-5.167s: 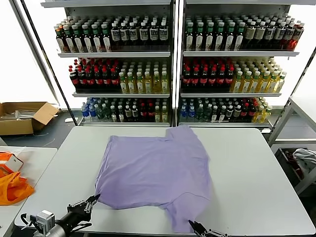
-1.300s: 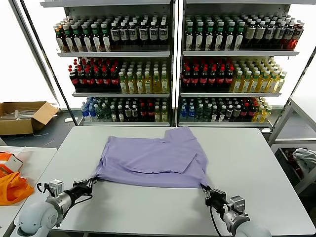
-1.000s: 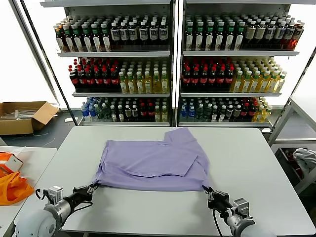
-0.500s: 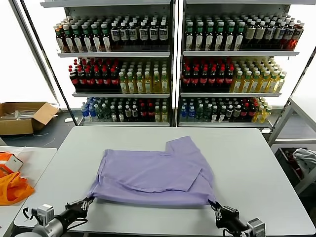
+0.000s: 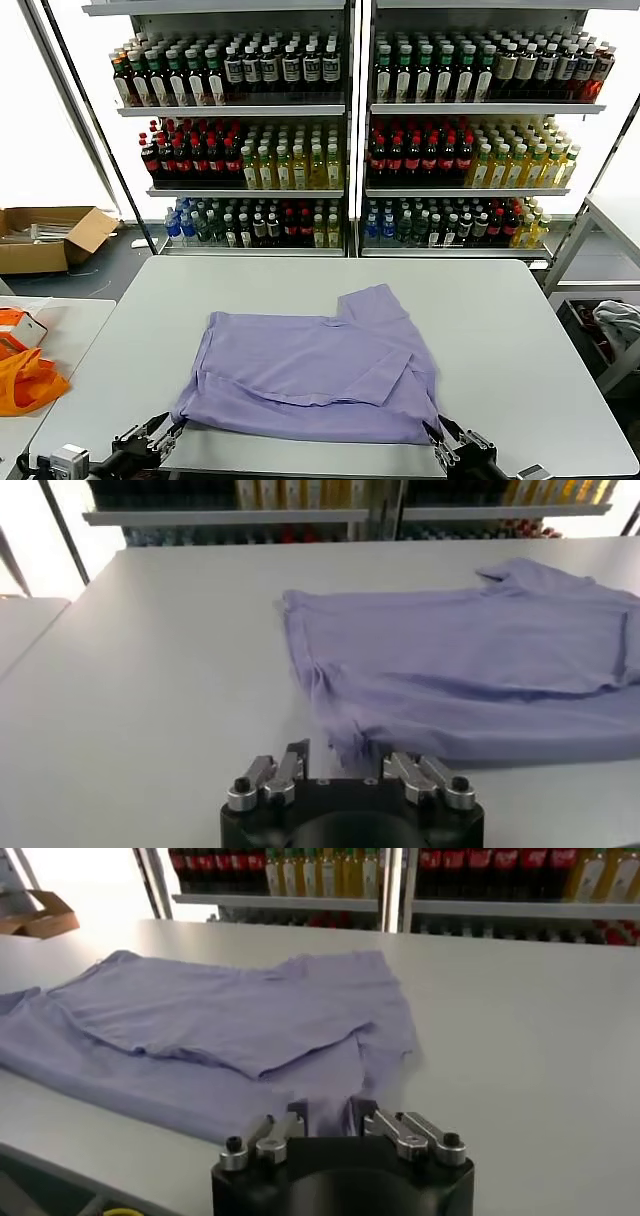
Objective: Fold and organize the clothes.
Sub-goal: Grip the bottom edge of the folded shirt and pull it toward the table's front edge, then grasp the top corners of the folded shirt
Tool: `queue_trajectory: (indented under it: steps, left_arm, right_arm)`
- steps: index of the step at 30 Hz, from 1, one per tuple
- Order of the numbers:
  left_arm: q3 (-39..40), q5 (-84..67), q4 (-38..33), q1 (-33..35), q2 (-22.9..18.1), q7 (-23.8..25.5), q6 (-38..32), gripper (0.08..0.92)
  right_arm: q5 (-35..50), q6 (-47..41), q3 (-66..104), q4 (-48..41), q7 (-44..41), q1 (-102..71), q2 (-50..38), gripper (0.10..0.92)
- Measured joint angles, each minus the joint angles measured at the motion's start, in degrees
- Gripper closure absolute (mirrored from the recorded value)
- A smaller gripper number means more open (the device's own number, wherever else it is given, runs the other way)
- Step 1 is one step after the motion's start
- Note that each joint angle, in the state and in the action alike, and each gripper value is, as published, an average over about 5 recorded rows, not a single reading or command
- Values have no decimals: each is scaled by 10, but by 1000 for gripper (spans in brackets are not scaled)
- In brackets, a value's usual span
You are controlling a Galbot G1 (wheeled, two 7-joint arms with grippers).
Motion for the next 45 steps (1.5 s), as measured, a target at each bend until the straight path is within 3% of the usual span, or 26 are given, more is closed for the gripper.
queue_trajectory:
  steps: [7, 11, 18, 27, 45]
  left_arm:
    - [-47, -6, 1, -19, 11, -4, 0, 249]
    - [-58, -23, 16, -47, 24, -6, 0, 185]
    - [-23, -62, 67, -116, 58, -5, 0, 177]
    - [83, -98, 170, -239, 102, 3, -4, 177]
    - [279, -117, 386, -477, 109, 4, -14, 177]
  right_arm:
    - [28, 9, 23, -22, -12, 65, -21, 278]
    - [34, 3, 8, -57, -29, 133, -27, 211]
    - [27, -20, -67, -164, -72, 297, -24, 203]
    - [10, -42, -189, -333, -108, 494, 14, 203]
    - [-19, -53, -306, -580, -115, 694, 130, 203]
